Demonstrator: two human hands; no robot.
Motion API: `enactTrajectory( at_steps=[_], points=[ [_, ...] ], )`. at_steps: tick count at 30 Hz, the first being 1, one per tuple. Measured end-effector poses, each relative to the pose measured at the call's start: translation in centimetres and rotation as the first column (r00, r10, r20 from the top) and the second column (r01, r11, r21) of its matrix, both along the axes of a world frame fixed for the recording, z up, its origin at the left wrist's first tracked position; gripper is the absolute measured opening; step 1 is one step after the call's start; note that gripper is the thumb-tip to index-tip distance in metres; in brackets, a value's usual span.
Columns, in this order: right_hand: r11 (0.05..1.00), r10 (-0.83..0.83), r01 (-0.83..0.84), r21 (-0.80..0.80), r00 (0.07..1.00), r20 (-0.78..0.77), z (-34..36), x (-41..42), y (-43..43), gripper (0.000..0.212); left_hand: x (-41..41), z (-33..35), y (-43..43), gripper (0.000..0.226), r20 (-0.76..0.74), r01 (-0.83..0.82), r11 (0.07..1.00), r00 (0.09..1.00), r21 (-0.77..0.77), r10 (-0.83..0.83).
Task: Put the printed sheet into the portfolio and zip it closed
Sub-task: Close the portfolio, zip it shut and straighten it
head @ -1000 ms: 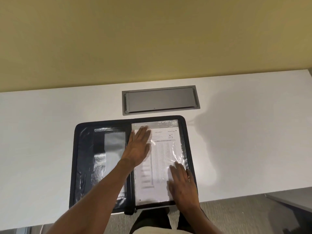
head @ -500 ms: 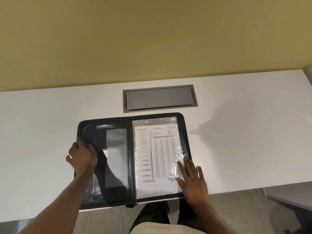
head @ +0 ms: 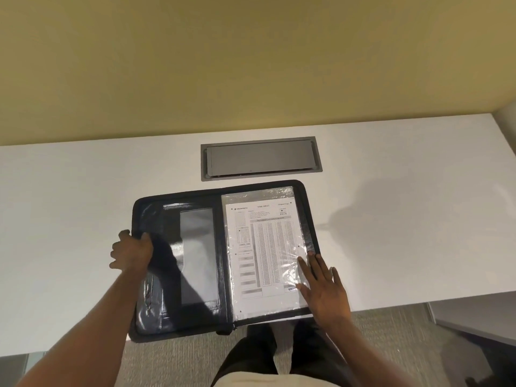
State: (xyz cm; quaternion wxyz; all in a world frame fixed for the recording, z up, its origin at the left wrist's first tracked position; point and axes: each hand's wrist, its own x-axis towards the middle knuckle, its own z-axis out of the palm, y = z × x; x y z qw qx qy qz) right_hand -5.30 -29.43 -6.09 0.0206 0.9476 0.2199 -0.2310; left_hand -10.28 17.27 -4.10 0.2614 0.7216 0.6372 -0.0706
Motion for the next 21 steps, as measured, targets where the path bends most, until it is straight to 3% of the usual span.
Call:
enactTrajectory(
  at_steps=[5,13,15,18,21],
  points=[
    [1.000,-0.003,0.003,-0.009,1.000,0.021,-0.1,0.3,-1.5,0.068,-0.4,1.1,1.2,0.052,0.173,0.040,0.997,0.984,-0.062,-0.029],
    [0.996,-0.054,0.049,0.075,0.996,0.070,1.3,0.6,-1.7,0.064,-0.2,7.9,-0.4,0.031,0.332,0.169,0.984,0.926,0.060,-0.179],
    [0.983,-0.111,0.098,0.155,0.991,0.074,3.0,0.3,0.4,0.065,0.1,9.9,-1.2,0.026,0.352,0.210,0.972,0.906,0.105,-0.234],
    [0.916,-0.193,0.199,0.350,0.980,-0.053,7.6,-0.7,5.4,0.066,0.7,12.8,-3.2,0.020,0.399,0.298,0.942,0.853,0.154,-0.335],
    [0.817,-0.145,0.226,0.531,0.971,-0.190,13.9,-2.5,10.9,0.067,1.8,15.2,-5.6,0.019,0.456,0.374,0.911,0.789,0.173,-0.411]
  ],
)
